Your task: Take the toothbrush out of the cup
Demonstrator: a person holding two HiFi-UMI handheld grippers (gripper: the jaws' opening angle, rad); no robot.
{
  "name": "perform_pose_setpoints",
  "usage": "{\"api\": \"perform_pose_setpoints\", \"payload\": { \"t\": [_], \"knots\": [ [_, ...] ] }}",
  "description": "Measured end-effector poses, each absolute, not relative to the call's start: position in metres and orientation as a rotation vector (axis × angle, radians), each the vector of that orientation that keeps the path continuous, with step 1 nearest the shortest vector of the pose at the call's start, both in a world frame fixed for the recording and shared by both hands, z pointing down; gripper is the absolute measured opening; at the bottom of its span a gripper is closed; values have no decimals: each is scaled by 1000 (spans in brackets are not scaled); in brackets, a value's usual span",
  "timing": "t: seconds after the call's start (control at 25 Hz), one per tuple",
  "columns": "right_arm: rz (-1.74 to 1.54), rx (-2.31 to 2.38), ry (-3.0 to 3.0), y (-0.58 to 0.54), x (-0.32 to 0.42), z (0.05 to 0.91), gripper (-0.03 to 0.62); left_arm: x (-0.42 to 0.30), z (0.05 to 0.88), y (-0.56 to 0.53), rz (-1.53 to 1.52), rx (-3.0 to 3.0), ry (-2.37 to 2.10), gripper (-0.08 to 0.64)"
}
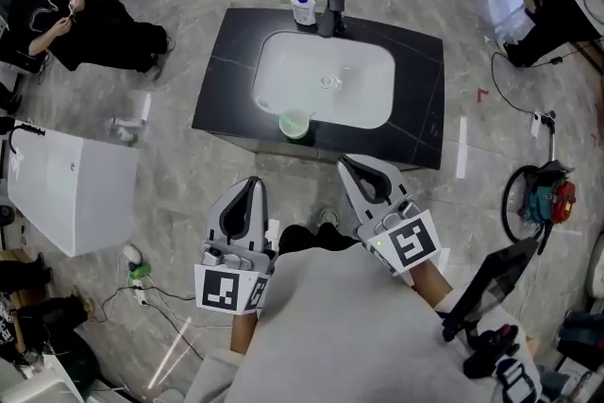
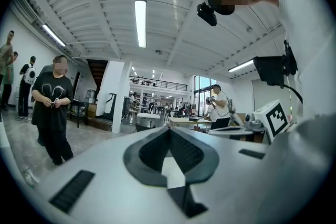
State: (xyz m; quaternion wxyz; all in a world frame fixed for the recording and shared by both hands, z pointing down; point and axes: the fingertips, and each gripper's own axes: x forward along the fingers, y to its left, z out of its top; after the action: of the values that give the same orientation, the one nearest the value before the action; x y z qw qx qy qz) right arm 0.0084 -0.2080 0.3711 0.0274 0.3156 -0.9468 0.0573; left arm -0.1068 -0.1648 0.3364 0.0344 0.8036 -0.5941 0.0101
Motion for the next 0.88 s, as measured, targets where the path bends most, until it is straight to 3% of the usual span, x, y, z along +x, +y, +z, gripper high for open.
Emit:
{"api": "perform_pose_setpoints", "payload": {
  "t": [0.88],
  "knots": [
    [338,971,-2753,-236,-54,438,5,-165,410,-182,100,2243,-1761,5]
  ]
}}
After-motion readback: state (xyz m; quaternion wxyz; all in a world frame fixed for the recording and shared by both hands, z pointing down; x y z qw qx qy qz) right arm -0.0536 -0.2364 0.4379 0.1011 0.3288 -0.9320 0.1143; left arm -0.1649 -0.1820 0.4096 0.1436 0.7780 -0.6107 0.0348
